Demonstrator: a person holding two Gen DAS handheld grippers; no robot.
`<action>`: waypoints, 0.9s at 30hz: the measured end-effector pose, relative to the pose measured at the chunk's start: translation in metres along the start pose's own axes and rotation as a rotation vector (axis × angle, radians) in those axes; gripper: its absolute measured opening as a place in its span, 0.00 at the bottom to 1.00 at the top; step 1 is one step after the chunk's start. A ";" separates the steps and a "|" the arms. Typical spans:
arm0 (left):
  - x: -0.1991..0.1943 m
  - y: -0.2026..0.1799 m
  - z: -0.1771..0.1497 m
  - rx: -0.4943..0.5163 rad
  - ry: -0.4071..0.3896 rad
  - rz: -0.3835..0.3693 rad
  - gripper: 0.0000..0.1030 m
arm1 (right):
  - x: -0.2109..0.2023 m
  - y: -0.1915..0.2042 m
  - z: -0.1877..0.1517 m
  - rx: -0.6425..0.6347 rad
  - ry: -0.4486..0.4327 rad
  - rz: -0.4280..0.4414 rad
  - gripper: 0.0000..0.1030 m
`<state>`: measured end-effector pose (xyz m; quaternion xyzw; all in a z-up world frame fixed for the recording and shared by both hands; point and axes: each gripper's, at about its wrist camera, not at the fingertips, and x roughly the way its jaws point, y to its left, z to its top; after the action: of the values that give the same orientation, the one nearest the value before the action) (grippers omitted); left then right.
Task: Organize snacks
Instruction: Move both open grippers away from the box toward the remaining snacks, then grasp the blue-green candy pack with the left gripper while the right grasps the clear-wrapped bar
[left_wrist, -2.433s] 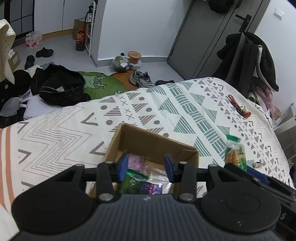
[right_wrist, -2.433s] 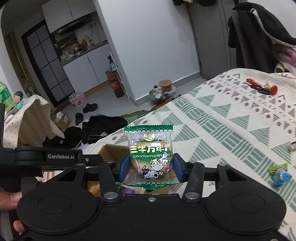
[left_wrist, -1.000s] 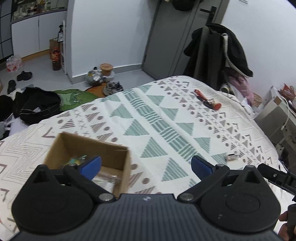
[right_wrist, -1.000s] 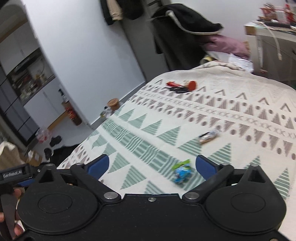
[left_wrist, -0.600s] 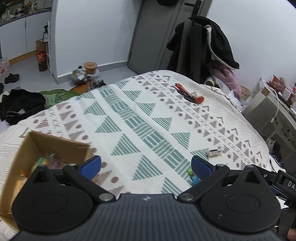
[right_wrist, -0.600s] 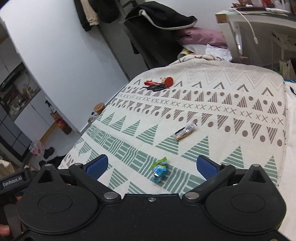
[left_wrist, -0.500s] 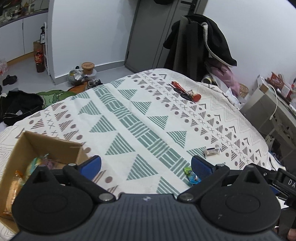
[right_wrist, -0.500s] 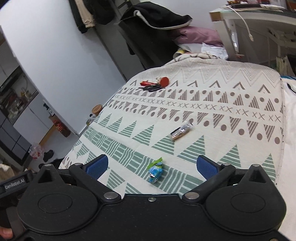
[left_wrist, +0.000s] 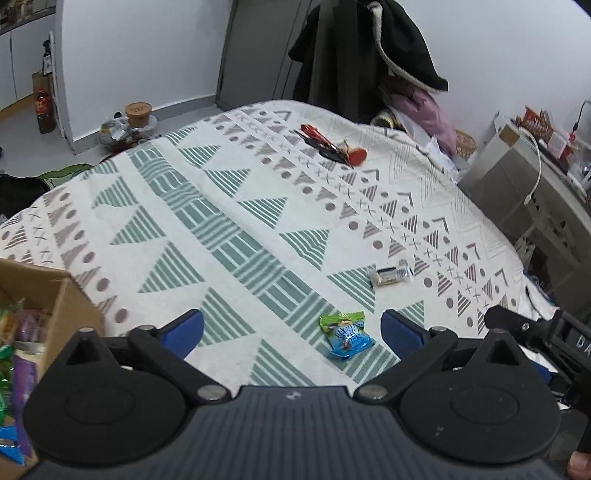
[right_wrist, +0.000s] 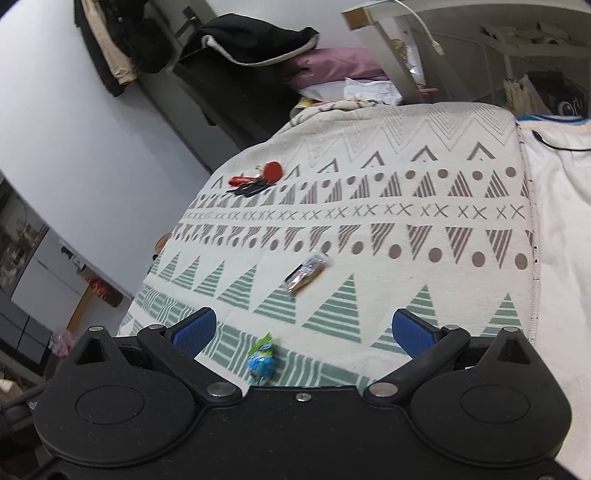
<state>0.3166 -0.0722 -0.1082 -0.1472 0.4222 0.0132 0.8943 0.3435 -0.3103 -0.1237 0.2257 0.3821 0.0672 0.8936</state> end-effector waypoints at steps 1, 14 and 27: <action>0.005 -0.003 -0.001 0.004 0.005 -0.001 0.97 | 0.002 -0.002 0.001 0.006 0.003 -0.003 0.99; 0.066 -0.024 -0.005 -0.036 0.099 -0.081 0.61 | 0.028 -0.012 0.000 0.037 0.043 0.016 0.82; 0.130 -0.031 -0.013 -0.080 0.211 -0.090 0.38 | 0.067 -0.019 0.000 0.085 0.083 0.022 0.70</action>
<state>0.3945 -0.1188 -0.2066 -0.2020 0.5060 -0.0255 0.8381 0.3892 -0.3073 -0.1759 0.2649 0.4190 0.0701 0.8657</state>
